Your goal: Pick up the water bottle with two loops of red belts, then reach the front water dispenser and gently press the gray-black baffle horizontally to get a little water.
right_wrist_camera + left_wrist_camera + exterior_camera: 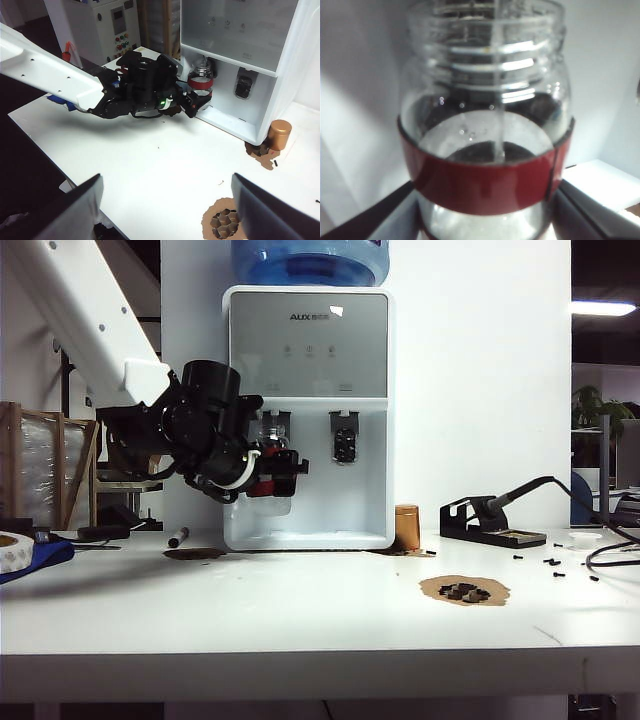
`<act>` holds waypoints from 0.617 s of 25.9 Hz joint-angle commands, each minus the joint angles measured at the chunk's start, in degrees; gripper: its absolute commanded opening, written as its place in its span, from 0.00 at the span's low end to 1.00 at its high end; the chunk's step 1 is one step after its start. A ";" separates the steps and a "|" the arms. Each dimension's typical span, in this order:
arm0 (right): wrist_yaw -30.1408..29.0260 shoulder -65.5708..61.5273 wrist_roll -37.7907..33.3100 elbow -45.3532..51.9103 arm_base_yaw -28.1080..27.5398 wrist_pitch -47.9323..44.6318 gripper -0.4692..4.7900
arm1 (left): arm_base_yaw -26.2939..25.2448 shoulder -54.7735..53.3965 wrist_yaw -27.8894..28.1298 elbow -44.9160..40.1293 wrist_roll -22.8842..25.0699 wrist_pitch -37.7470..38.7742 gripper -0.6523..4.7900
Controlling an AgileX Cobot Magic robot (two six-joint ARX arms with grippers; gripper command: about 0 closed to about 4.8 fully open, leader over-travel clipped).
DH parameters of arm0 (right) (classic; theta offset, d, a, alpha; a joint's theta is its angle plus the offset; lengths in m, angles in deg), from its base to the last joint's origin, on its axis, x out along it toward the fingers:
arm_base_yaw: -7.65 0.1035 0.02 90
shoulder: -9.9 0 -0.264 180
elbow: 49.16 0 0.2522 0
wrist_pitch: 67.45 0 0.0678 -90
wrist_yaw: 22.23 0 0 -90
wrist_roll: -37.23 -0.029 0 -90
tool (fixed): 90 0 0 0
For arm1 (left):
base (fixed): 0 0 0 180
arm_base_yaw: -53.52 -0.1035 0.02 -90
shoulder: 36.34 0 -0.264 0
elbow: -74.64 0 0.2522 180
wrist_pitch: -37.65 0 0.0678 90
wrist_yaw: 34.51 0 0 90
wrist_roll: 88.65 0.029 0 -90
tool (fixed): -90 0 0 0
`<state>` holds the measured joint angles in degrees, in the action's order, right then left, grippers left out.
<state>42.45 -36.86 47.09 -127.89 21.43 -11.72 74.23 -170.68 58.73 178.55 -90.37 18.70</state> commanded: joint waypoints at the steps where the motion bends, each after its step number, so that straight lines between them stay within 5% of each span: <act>1: -0.11 0.15 0.07 -0.37 0.04 -0.70 0.87 | -0.09 0.15 0.26 0.66 -0.24 -1.55 0.11; 16: -0.13 0.15 0.02 -0.37 0.04 -0.92 0.87 | 0.02 0.28 -1.05 0.66 -0.20 -1.53 0.11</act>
<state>42.45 -36.86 47.07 -127.89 21.43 -11.89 74.34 -170.75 57.88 178.55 -90.39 18.86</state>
